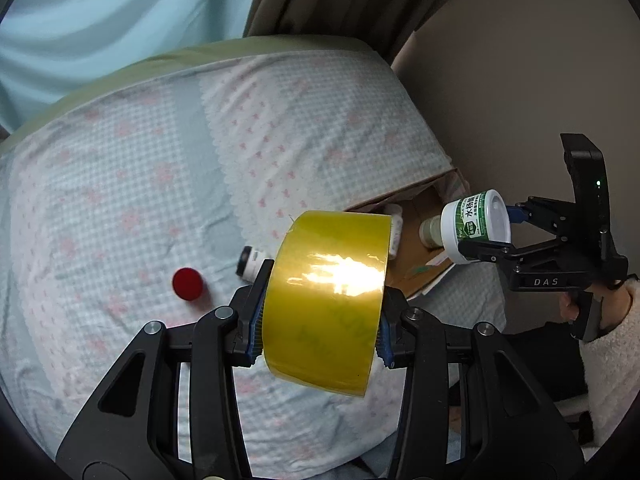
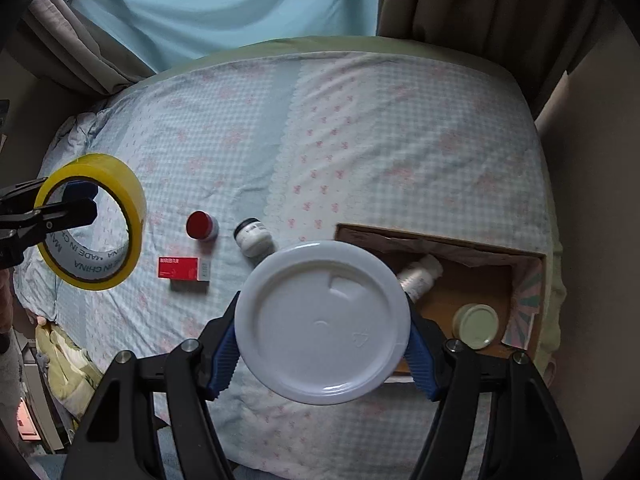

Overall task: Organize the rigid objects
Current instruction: 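Carry the tape roll and white-lidded jar over the cardboard box, then open both tools to release the tape and jar into the box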

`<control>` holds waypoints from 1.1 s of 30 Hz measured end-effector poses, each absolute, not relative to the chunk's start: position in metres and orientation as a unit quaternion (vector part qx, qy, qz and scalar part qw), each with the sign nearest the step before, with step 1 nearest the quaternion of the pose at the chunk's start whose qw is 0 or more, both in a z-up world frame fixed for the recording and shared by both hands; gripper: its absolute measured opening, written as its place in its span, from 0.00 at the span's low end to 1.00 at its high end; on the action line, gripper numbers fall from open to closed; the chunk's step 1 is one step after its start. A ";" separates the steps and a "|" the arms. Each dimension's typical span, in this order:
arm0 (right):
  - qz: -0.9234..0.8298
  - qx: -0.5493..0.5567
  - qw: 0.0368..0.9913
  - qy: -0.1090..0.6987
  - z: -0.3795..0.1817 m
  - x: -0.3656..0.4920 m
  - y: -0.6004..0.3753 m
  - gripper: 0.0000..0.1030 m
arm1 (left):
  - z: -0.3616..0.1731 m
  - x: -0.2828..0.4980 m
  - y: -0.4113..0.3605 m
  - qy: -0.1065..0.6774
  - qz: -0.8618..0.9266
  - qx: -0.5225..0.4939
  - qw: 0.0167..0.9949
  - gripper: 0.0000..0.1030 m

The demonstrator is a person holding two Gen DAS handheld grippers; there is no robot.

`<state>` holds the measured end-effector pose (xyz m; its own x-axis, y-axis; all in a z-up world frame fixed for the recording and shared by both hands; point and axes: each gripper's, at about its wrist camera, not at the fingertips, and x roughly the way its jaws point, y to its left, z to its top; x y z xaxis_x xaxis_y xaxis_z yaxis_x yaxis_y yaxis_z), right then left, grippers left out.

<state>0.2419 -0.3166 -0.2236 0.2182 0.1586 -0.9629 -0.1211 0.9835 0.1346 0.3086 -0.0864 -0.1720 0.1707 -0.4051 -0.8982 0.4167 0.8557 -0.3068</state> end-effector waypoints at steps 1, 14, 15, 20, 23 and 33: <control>0.088 0.015 0.779 0.620 -0.224 0.239 -0.329 0.64 | -0.172 0.306 -0.098 0.585 -0.269 0.002 0.765 0.37; 0.060 0.011 0.770 0.635 -0.263 0.232 -0.476 0.64 | -0.228 0.282 -0.272 0.605 -0.277 0.036 0.745 0.37; 0.060 0.010 0.770 0.635 -0.267 0.234 -0.483 0.64 | -0.235 0.281 -0.285 0.609 -0.278 0.040 0.742 0.37; 0.061 -0.006 0.770 0.635 -0.299 0.248 -0.507 0.64 | -0.273 0.280 -0.338 0.626 -0.282 0.058 0.725 0.37; 0.063 -0.015 0.769 0.636 -0.321 0.254 -0.516 0.64 | -0.299 0.282 -0.359 0.637 -0.277 0.069 0.716 0.37; 0.067 -0.035 0.794 0.603 -0.377 0.270 -0.522 0.64 | -0.363 0.288 -0.400 0.652 -0.256 0.113 0.704 0.37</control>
